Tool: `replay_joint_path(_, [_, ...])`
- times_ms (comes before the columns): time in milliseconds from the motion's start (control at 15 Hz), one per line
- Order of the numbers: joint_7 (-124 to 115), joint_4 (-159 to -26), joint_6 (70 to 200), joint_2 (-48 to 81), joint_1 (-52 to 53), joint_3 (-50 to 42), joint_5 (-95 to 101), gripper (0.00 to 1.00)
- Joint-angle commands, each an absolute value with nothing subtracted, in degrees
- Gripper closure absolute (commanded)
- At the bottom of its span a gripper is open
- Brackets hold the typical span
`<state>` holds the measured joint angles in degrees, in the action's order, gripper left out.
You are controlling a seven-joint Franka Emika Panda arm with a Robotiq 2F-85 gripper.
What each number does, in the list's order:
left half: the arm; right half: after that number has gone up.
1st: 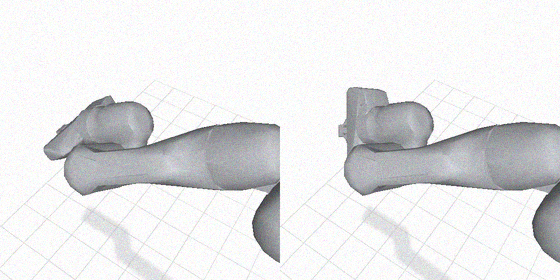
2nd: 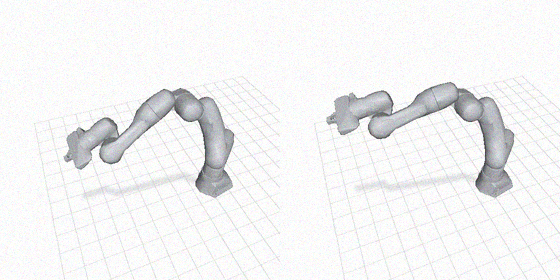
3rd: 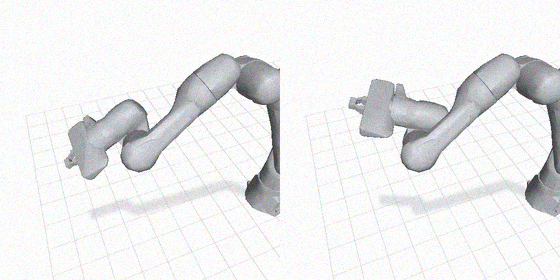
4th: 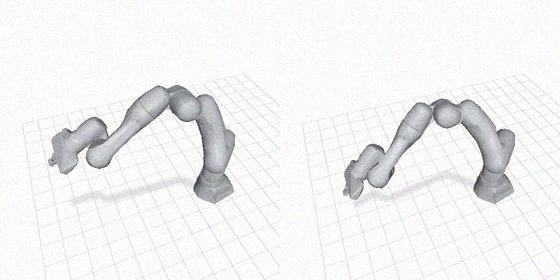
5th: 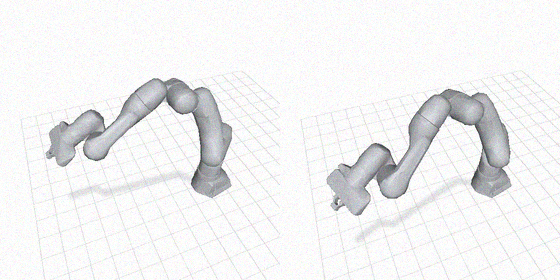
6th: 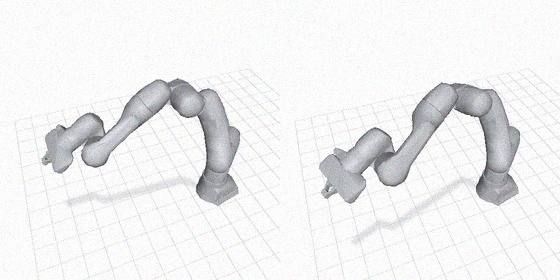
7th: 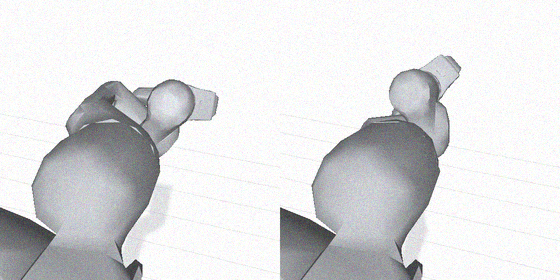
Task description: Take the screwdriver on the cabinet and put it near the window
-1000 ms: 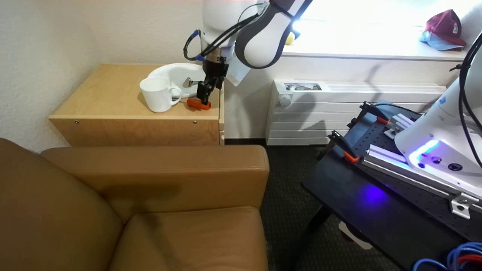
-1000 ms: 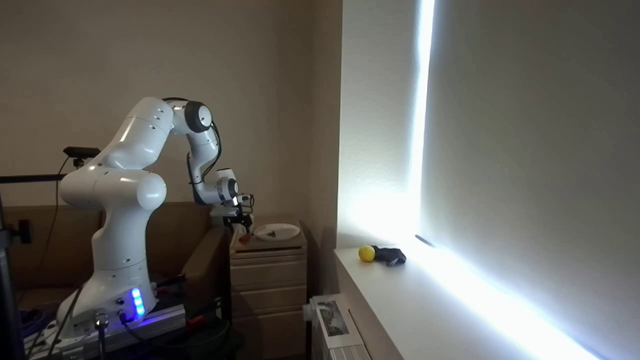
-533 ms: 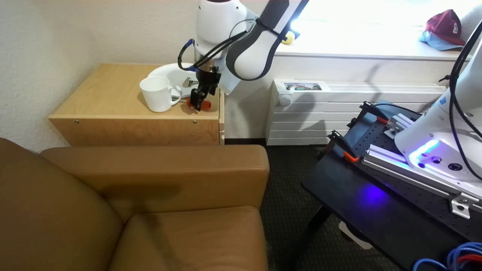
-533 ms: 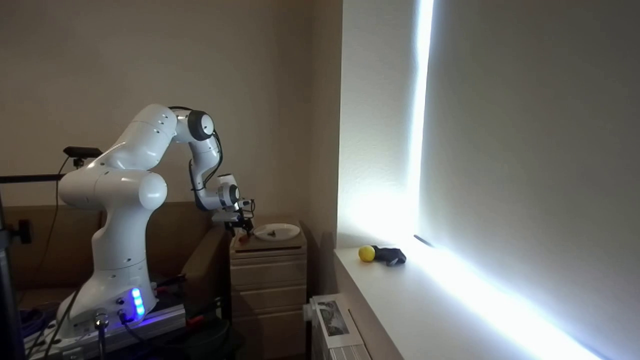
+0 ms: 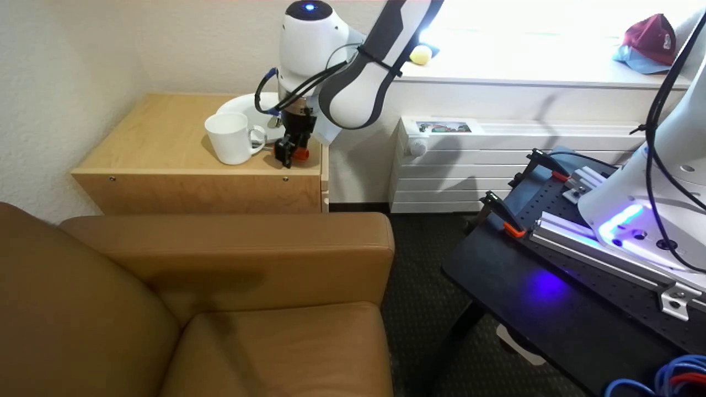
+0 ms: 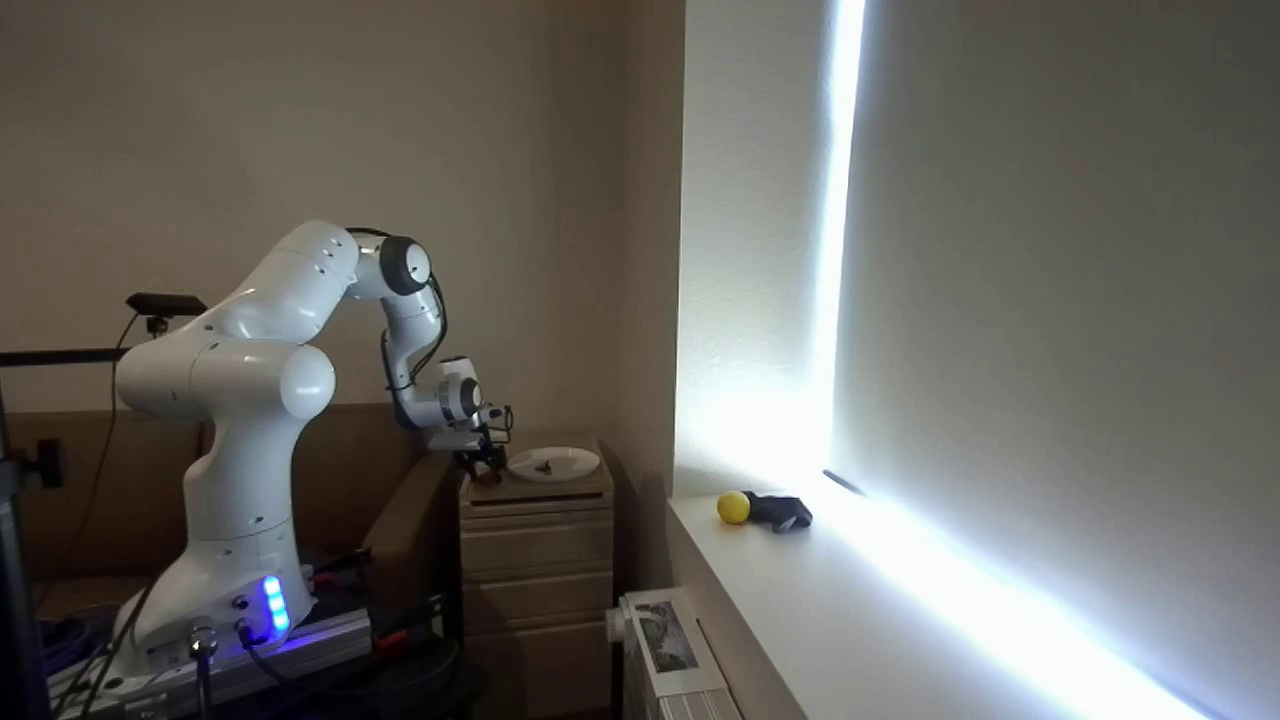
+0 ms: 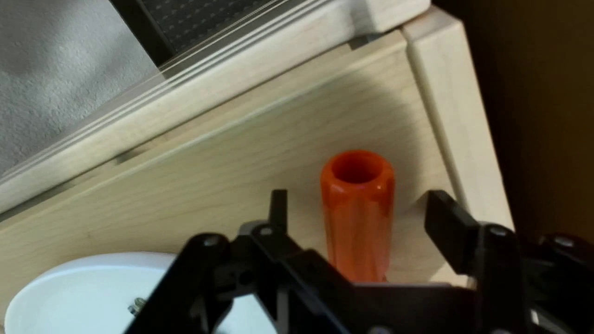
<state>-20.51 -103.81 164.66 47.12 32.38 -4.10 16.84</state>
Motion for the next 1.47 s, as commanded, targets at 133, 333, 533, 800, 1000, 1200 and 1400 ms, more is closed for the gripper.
replay_joint_path(133, [-16.7,-102.0,164.6,48.1,31.5,-2.8,14.0,0.68])
replay_joint_path(333, [-16.4,-103.0,163.9,47.3,30.8,-2.8,13.1,0.89])
replay_joint_path(533, [-15.1,-106.2,162.1,44.7,28.9,-1.6,11.5,0.92])
replay_joint_path(800, [-7.5,-112.1,160.8,40.3,21.8,5.8,8.6,0.92])
replay_joint_path(1000, [-2.0,-115.8,157.9,37.7,16.8,9.9,7.0,0.92])
replay_joint_path(1200, [2.3,-119.0,153.8,34.7,13.2,12.0,5.9,0.92])
replay_joint_path(1400, [5.0,-122.8,150.6,30.8,10.8,12.2,5.5,0.92])
